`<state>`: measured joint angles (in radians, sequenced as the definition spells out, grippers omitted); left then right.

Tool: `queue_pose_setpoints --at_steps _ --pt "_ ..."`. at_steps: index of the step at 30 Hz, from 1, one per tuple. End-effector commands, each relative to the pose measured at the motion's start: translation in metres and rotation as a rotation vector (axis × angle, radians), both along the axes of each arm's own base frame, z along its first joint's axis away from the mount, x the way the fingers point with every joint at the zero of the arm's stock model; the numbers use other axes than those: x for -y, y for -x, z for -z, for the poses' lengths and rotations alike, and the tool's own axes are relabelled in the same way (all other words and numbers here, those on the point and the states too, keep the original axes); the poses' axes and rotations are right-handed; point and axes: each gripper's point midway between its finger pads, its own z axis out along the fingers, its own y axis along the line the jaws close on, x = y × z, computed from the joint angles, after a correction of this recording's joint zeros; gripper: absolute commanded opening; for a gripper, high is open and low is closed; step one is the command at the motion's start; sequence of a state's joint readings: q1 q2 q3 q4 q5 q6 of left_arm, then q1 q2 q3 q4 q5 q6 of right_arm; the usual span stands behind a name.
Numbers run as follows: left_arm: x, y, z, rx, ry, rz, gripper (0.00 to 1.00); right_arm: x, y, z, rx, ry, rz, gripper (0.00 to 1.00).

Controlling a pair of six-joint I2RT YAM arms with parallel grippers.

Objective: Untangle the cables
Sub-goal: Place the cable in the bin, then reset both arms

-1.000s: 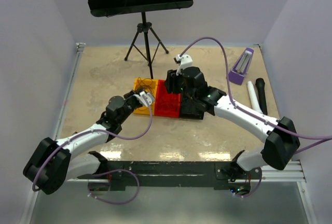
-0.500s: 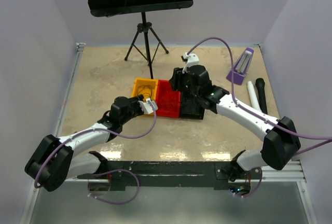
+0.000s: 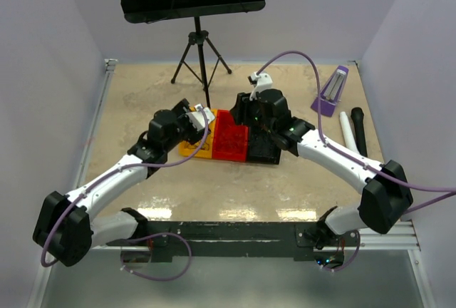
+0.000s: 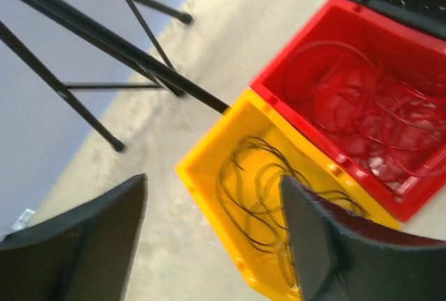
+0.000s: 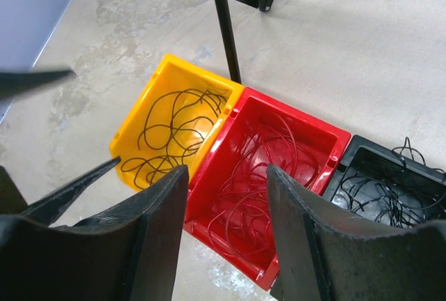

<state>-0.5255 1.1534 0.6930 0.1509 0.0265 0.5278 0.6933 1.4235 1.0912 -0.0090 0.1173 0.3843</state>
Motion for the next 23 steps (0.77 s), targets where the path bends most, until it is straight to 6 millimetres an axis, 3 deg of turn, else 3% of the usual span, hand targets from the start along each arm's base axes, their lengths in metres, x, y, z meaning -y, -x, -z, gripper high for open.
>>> queue_pose_setpoints --at_steps 1,3,5,12,17,19,23 --pt "-0.005 0.003 -0.038 -0.033 0.087 -0.060 1.00 0.006 0.002 -0.021 0.048 -0.037 0.013 0.55" --pt "-0.013 0.009 -0.044 -0.085 0.103 -0.087 1.00 0.007 0.006 -0.024 0.051 -0.051 0.001 0.70" --pt "-0.017 0.014 -0.053 -0.141 0.120 -0.113 1.00 0.009 0.010 -0.029 0.062 -0.059 -0.006 0.99" --pt "-0.070 0.003 -0.065 -0.270 0.005 -0.474 1.00 0.028 0.020 -0.042 0.074 -0.047 0.044 0.99" --pt "-0.093 0.009 -0.068 -0.240 0.036 -0.517 1.00 0.044 0.027 -0.050 0.083 -0.042 0.084 0.99" --pt "-0.099 0.009 -0.064 -0.241 0.062 -0.531 1.00 0.051 0.029 -0.054 0.089 -0.028 0.105 0.99" --pt "-0.139 -0.013 -0.049 -0.277 0.154 -0.658 1.00 0.070 0.024 -0.052 0.090 0.022 0.197 0.99"
